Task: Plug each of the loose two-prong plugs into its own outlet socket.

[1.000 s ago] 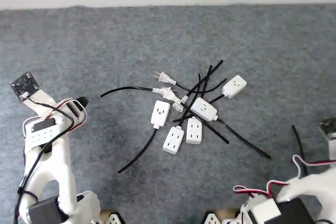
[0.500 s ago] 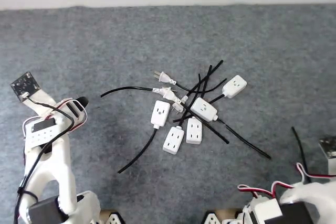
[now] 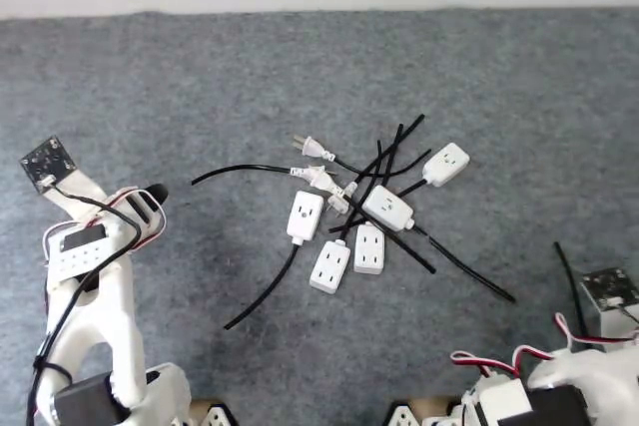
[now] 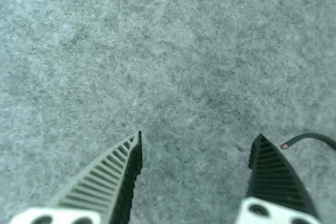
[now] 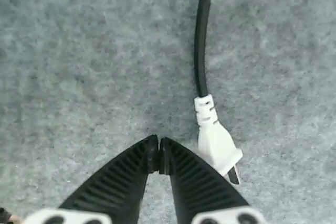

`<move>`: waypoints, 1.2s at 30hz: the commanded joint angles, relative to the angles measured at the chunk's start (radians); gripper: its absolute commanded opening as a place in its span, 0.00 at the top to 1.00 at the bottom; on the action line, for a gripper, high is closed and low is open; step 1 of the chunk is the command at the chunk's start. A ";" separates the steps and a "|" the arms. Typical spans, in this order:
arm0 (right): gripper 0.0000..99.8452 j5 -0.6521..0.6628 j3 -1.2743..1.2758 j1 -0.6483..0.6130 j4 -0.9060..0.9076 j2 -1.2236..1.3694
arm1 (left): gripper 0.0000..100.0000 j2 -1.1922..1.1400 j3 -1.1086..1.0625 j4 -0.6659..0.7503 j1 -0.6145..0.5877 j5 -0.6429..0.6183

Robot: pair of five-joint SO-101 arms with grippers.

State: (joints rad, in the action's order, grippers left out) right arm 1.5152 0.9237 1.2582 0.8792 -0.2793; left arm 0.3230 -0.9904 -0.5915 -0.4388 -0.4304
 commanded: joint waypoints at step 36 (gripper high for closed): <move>0.99 -0.091 -0.157 0.013 0.094 -0.038 | 0.69 0.000 0.010 0.055 0.009 -0.002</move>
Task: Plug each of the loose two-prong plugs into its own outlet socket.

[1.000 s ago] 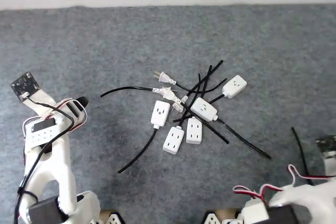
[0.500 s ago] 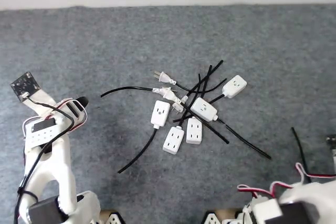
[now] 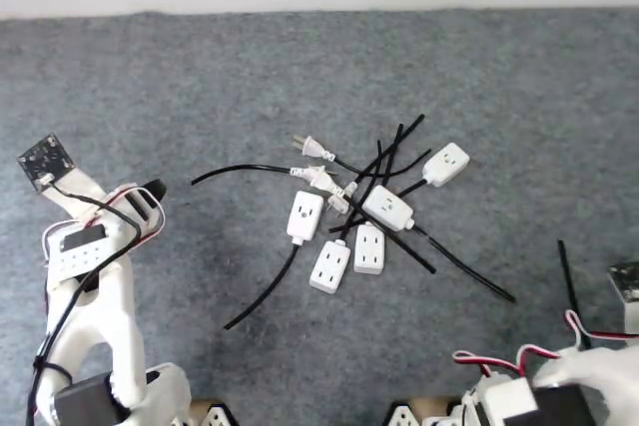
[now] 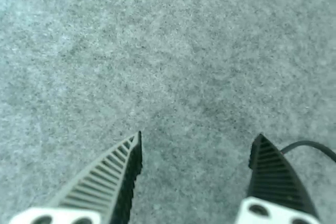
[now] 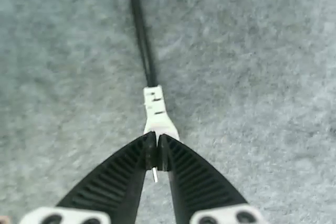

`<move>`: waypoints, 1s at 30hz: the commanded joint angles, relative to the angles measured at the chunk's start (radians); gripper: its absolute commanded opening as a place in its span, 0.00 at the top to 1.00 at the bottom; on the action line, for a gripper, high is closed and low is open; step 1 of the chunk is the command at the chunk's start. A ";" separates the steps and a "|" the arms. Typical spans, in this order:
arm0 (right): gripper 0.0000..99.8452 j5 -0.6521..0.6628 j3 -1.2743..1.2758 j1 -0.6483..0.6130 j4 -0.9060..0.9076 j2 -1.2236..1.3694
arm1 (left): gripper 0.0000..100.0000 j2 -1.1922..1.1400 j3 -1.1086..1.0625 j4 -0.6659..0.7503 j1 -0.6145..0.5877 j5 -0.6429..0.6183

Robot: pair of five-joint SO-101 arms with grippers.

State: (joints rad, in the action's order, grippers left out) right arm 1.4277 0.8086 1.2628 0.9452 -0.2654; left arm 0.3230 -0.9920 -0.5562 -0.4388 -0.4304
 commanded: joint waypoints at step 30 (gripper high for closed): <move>0.95 -0.003 0.089 -0.101 -0.170 -0.050 | 0.69 0.000 0.012 0.020 0.008 -0.002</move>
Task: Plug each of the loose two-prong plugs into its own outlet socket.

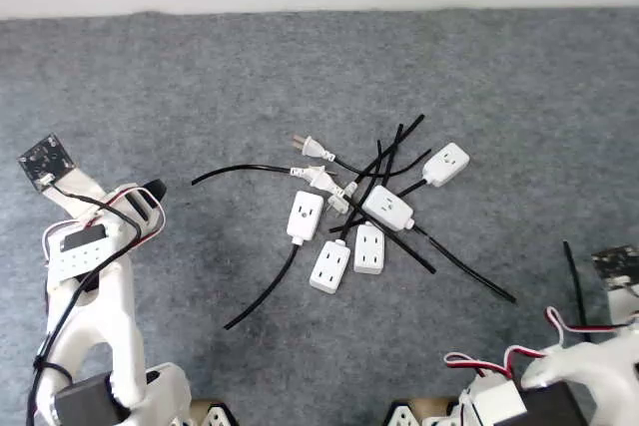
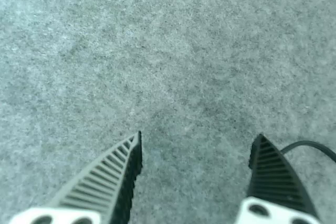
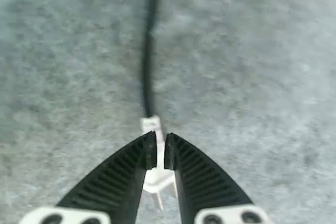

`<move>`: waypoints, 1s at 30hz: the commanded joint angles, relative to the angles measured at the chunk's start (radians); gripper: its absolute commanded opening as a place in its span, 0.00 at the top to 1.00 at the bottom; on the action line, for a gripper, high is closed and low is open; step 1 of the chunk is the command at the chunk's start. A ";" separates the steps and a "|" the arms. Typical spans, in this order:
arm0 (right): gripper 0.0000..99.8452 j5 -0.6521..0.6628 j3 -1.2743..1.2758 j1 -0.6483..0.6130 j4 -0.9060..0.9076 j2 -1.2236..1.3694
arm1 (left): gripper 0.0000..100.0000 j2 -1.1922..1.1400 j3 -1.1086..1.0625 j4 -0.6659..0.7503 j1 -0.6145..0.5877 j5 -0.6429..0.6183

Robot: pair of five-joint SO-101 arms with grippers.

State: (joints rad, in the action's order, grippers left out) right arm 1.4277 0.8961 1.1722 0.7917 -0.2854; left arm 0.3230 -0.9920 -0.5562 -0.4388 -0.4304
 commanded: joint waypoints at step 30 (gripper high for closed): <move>0.94 0.100 0.183 -0.010 -0.183 -0.030 | 0.69 0.000 0.012 0.020 0.008 -0.002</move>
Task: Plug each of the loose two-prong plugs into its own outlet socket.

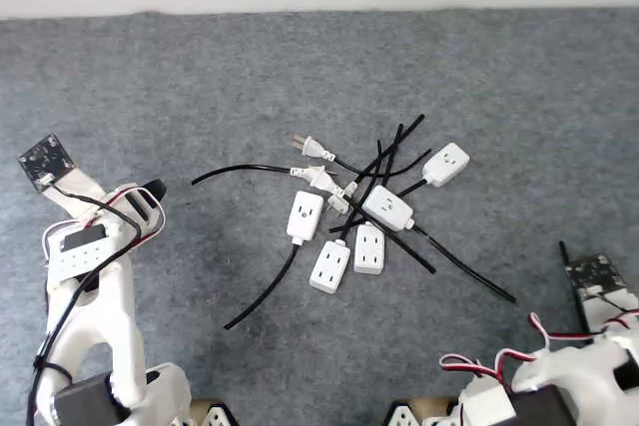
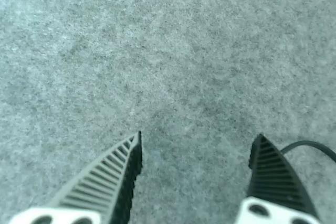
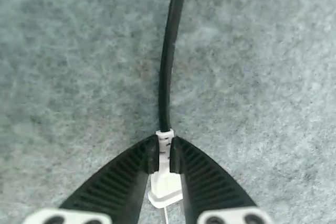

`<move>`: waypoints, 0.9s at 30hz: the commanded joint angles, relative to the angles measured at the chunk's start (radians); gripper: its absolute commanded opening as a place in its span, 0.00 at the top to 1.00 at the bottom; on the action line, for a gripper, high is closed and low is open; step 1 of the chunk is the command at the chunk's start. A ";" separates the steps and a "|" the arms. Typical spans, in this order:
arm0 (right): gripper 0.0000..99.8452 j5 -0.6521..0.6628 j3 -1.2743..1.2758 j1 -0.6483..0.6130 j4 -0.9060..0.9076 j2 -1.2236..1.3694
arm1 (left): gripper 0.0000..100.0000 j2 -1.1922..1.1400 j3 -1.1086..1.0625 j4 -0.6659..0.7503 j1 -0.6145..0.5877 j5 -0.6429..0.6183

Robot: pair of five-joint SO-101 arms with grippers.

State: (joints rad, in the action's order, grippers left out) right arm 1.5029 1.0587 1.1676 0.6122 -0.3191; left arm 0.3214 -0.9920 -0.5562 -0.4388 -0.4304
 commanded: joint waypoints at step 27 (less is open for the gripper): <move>0.99 0.023 0.048 -0.005 -0.002 0.004 | 0.69 0.003 0.005 0.023 0.008 -0.002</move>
State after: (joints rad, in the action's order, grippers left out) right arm 1.5152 1.0679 1.1646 0.6107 -0.3038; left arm 0.3214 -0.9920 -0.5562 -0.4388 -0.4304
